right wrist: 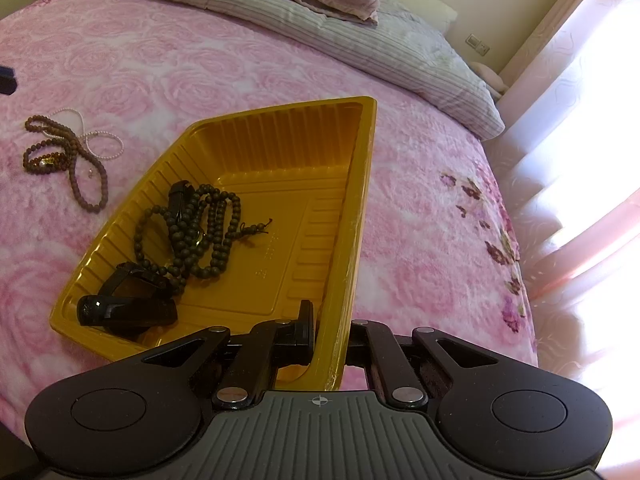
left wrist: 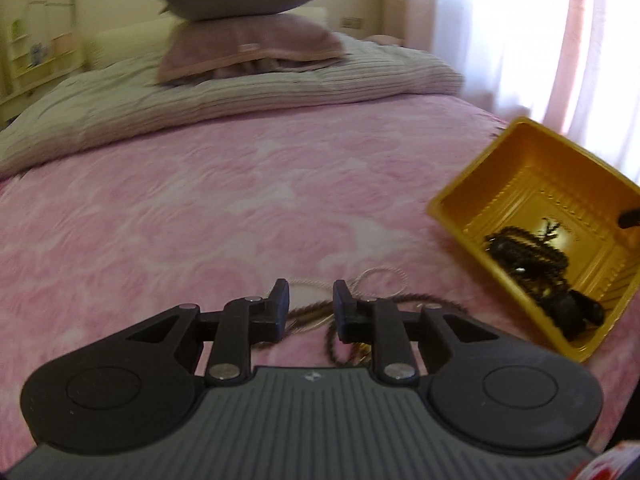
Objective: Organize jewelry
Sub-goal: 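Move the open left tool back down to the beads on the bed, then grasp the brown wooden bead strand with the left tool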
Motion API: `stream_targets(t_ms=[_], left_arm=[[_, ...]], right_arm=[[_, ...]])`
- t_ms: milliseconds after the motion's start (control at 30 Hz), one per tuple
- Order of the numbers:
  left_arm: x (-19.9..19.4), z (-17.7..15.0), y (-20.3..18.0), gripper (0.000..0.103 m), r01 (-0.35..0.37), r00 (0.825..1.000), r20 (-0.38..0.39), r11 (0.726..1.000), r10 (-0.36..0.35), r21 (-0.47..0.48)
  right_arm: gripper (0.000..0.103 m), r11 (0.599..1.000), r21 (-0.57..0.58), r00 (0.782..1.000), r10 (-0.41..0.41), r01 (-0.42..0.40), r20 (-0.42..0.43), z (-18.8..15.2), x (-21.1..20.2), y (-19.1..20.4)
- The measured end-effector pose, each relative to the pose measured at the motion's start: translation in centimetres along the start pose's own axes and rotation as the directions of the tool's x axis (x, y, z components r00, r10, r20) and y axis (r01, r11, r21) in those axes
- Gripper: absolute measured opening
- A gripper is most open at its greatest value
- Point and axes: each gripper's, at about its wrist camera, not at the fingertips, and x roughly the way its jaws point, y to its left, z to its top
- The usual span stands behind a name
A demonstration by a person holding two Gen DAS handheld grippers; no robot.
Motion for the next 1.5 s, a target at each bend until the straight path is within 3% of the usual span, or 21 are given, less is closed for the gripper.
stream_targets(t_ms=[200,400,733,867,967,1033,1500], left_arm=[[-0.1,-3.0,1.3,0.022,-0.065,0.998,-0.024,0.998,0.064,-0.027],[1.2,-5.1,0.9,0.022,-0.051,0.997,-0.054,0.997,0.048,-0.052],[5.6,-4.7,-1.0,0.022,0.023,0.996,-0.08,0.995,-0.031,-0.098],[7.2,-4.4,-1.3,0.021,0.014,0.993,-0.119,0.997,-0.024,-0.081],[7.7,-4.5,-1.6,0.014,-0.002,0.991,-0.135,0.999,-0.005,-0.049],[7.5,-4.6,-1.7,0.006,0.004,0.991,-0.137,1.0,-0.007,-0.027],[1.3,-3.3,-0.2,0.006,-0.015,0.999,-0.028,1.0,0.016,0.026]], right_arm=[[0.006,1.0,0.0,1.0,-0.001,0.001,-0.002,0.0,-0.1,0.0],[0.006,1.0,-0.007,1.0,-0.004,0.004,-0.001,-0.1,-0.2,-0.1],[0.006,1.0,-0.008,1.0,-0.004,0.004,-0.002,-0.1,-0.2,-0.1],[0.006,1.0,-0.005,1.0,-0.004,0.004,-0.003,-0.1,-0.2,-0.1],[0.006,1.0,-0.003,1.0,-0.003,0.003,-0.006,-0.2,-0.1,-0.1],[0.007,1.0,-0.001,1.0,-0.003,0.003,-0.007,-0.2,-0.1,-0.1],[0.006,1.0,-0.008,1.0,-0.007,0.007,-0.007,0.1,0.0,-0.1]])
